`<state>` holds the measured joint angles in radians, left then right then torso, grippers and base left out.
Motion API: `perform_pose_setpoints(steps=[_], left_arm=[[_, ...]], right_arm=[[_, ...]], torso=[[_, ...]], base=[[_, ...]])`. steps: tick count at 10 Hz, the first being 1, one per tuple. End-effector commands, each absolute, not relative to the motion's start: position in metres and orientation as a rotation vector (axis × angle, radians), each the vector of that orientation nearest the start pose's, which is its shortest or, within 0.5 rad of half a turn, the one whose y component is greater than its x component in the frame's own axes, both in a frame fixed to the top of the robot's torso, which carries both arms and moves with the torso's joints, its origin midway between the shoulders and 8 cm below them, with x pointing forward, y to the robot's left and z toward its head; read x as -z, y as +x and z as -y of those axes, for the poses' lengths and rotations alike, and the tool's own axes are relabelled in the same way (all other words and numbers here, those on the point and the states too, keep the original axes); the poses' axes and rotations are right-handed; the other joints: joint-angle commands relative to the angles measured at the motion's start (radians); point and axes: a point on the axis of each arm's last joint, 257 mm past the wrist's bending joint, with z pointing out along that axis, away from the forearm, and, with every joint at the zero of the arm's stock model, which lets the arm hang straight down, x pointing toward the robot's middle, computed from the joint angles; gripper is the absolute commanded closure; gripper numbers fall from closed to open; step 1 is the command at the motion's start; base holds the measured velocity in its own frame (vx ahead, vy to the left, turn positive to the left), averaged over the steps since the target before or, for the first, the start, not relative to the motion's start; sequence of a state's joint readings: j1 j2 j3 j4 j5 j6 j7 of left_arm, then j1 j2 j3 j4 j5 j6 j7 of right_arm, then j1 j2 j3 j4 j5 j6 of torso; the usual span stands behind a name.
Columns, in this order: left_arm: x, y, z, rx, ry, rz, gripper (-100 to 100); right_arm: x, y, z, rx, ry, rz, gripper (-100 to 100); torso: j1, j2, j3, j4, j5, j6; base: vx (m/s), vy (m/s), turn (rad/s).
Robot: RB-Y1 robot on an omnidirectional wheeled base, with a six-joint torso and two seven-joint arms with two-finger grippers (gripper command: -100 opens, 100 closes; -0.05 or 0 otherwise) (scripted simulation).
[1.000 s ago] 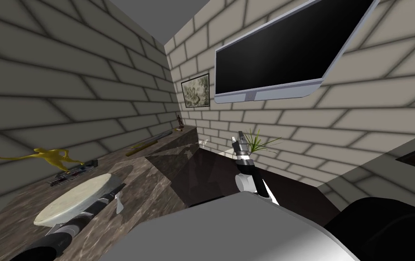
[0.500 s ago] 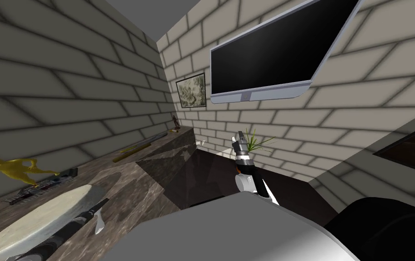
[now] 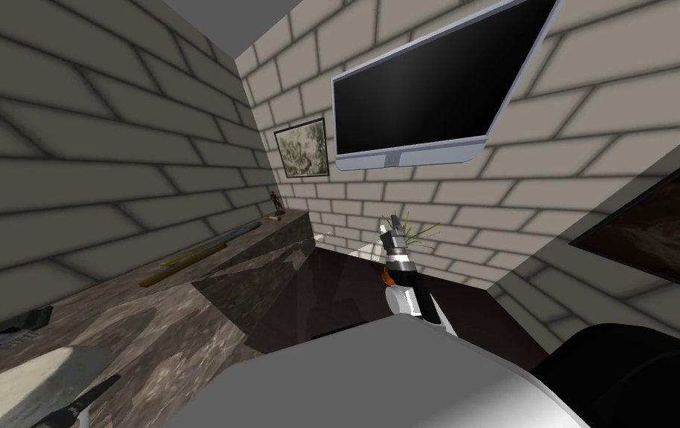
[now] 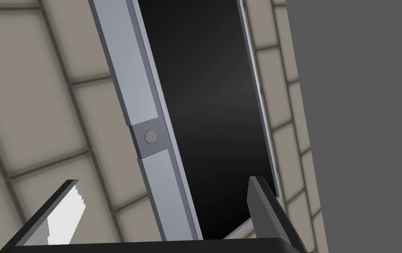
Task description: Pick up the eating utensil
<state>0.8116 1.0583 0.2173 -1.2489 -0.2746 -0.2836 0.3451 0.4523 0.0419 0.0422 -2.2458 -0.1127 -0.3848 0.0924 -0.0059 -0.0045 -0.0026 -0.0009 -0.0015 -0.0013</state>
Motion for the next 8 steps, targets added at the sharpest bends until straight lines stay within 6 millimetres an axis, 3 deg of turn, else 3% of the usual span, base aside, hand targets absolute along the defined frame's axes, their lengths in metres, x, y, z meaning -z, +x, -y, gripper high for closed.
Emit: perform_pose_setpoints(steps=[1,3,4,5,6,7,8], left_arm=[[0.317,0.164,-0.723,-0.072,-0.931,-2.018,-100],[0.323,0.13,-0.74,-0.136,-0.979,-2.05,-100],[0.323,0.13,-0.74,-0.136,-0.979,-2.05,-100],[0.328,0.105,-0.75,-0.177,-1.015,-2.073,-100],[0.326,0.116,-0.746,-0.157,-0.997,-2.062,-100],[0.327,0.114,-0.746,-0.16,-1.001,-2.064,0],[0.33,0.128,-0.742,-0.149,-0.99,-2.069,-100]], right_arm=[[-0.002,0.373,0.277,-1.329,0.811,-0.617,0],[-0.002,0.373,0.278,-1.329,0.811,-0.617,0],[-0.002,0.373,0.278,-1.329,0.811,-0.617,0],[-0.002,0.373,0.278,-1.329,0.811,-0.617,0],[-0.002,0.373,0.278,-1.329,0.811,-0.617,0],[-0.002,0.373,0.278,-1.329,0.811,-0.617,0],[-0.002,0.373,0.278,-1.329,0.811,-0.617,0]], torso=[[0.0,0.0,0.0,0.0,0.0,0.0],[0.003,0.002,0.001,0.0,0.0,0.0],[0.003,0.002,0.001,0.0,0.001,0.0],[0.003,0.002,0.001,0.001,0.001,0.0],[0.002,0.002,0.001,0.0,0.001,0.0],[0.003,0.003,0.002,0.001,0.001,0.0],[0.004,0.005,0.003,0.001,0.001,0.0]], base=[[0.058,-0.046,-0.034],[0.05,-0.032,-0.09],[0.045,-0.026,-0.035],[0.064,-0.048,-0.089],[0.033,-0.024,-0.015],[0.005,-0.004,0.004],[-0.009,0.007,0.084]])
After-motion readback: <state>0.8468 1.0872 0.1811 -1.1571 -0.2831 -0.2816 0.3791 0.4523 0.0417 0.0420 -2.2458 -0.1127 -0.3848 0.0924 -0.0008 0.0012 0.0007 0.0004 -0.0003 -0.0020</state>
